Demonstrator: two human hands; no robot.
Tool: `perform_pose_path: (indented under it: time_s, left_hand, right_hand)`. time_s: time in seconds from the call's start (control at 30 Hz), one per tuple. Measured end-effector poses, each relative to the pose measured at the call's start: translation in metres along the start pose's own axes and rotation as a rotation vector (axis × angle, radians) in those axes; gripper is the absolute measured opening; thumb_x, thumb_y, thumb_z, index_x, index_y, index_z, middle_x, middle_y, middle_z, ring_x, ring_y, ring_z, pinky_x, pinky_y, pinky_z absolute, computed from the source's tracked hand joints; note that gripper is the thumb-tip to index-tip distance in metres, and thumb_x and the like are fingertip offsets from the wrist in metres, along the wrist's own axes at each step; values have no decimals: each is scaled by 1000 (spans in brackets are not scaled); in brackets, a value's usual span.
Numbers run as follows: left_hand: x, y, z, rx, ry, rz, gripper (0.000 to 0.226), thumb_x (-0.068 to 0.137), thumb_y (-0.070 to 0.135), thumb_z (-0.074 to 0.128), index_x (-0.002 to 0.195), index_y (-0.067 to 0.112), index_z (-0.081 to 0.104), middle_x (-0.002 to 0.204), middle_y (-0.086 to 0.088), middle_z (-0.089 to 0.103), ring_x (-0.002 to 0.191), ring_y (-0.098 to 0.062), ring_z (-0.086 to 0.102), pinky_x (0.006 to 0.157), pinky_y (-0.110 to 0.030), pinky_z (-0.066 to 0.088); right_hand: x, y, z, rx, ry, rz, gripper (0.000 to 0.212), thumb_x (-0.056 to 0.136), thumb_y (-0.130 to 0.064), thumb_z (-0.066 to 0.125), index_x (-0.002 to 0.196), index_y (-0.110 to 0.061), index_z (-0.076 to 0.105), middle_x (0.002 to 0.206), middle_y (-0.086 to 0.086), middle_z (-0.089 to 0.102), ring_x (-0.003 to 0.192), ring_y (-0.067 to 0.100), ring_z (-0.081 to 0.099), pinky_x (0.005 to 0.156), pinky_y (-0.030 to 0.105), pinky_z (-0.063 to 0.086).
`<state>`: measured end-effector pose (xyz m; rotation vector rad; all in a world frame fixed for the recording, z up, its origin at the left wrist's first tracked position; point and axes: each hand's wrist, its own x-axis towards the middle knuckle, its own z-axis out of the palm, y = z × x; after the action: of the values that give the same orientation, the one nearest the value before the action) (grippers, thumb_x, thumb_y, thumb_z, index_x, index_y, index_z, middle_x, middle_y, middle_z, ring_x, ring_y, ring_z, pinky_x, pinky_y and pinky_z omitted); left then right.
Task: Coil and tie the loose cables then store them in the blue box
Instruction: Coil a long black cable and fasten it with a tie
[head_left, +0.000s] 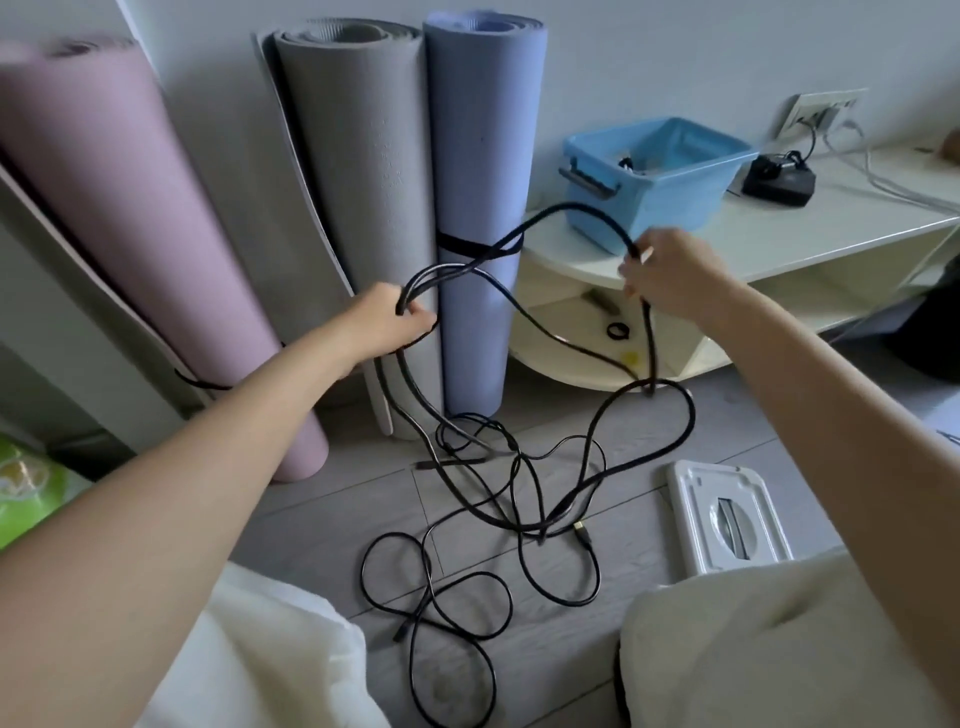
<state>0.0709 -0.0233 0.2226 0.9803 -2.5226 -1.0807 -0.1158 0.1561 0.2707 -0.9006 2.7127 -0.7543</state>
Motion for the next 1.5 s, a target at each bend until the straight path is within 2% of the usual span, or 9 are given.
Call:
perform_pose_path:
  time_s: [0.17, 0.3, 0.37, 0.7, 0.9, 1.1, 1.23, 1.33, 1.5]
  left_hand:
    - [-9, 40, 11, 113, -154, 197, 37, 88, 37, 60, 87, 2, 68, 61, -6, 41, 61, -20, 34, 57, -29, 25]
    - [-14, 63, 19, 99, -219, 300, 40, 90, 39, 56, 81, 2, 70, 44, 5, 29, 44, -9, 25, 50, -26, 21]
    - [-12, 63, 19, 83, -204, 310, 36, 88, 38, 61, 70, 7, 64, 50, 4, 31, 45, -8, 25, 51, -27, 22]
    - [-6, 21, 13, 355, -102, 218, 11, 86, 16, 57, 75, 16, 55, 66, 5, 52, 73, -20, 52, 66, -26, 38]
    - [3, -1, 0, -17, -76, -1, 32, 91, -3, 41, 71, 14, 61, 71, -7, 59, 65, -14, 58, 65, -23, 47]
    - [10, -9, -7, 285, 79, -92, 36, 95, 20, 47, 125, 0, 52, 131, -18, 51, 119, -31, 50, 93, -30, 40]
    - [-11, 55, 12, -505, -273, 74, 35, 99, 38, 36, 105, 14, 60, 95, 4, 68, 94, -11, 64, 78, -17, 45]
    - [-11, 55, 17, -515, -346, 115, 33, 99, 33, 39, 80, 13, 58, 53, 11, 55, 49, -5, 49, 63, -22, 48]
    - [-13, 41, 14, -354, -378, 65, 42, 98, 41, 37, 66, 15, 44, 43, 12, 33, 43, -8, 28, 47, -15, 33]
  right_hand:
    - [-27, -16, 4, -297, -226, -344, 82, 77, -31, 73, 143, -14, 27, 141, 8, 33, 125, 26, 35, 101, 36, 33]
    - [-40, -37, 29, -293, -261, -557, 8, 86, -15, 57, 88, -23, 58, 83, -1, 62, 83, 23, 64, 76, 30, 49]
    - [-44, -39, 28, -287, -222, -526, 25, 92, -12, 45, 70, -19, 54, 63, 2, 56, 66, 27, 65, 67, 30, 50]
    - [-13, -10, 16, -328, -61, -379, 22, 96, -17, 49, 77, -7, 55, 75, 16, 61, 69, 29, 61, 59, 31, 48]
    - [-14, -6, 13, -383, -126, -396, 23, 95, -17, 49, 84, -3, 62, 81, 18, 64, 70, 29, 56, 57, 30, 40]
    - [-20, -10, 4, -344, -18, -481, 25, 98, -29, 43, 83, -13, 55, 80, 14, 59, 69, 30, 56, 67, 36, 47]
    - [-24, -20, 10, -290, 131, -505, 34, 98, -36, 41, 93, -7, 58, 86, 15, 60, 76, 34, 58, 70, 41, 48]
    - [-21, -22, -1, -266, 325, -412, 35, 99, -34, 38, 98, -4, 56, 85, 15, 55, 76, 33, 53, 67, 40, 43]
    - [0, -5, -34, -105, 523, -79, 33, 98, -28, 36, 108, -5, 58, 97, 17, 64, 84, 31, 59, 68, 34, 43]
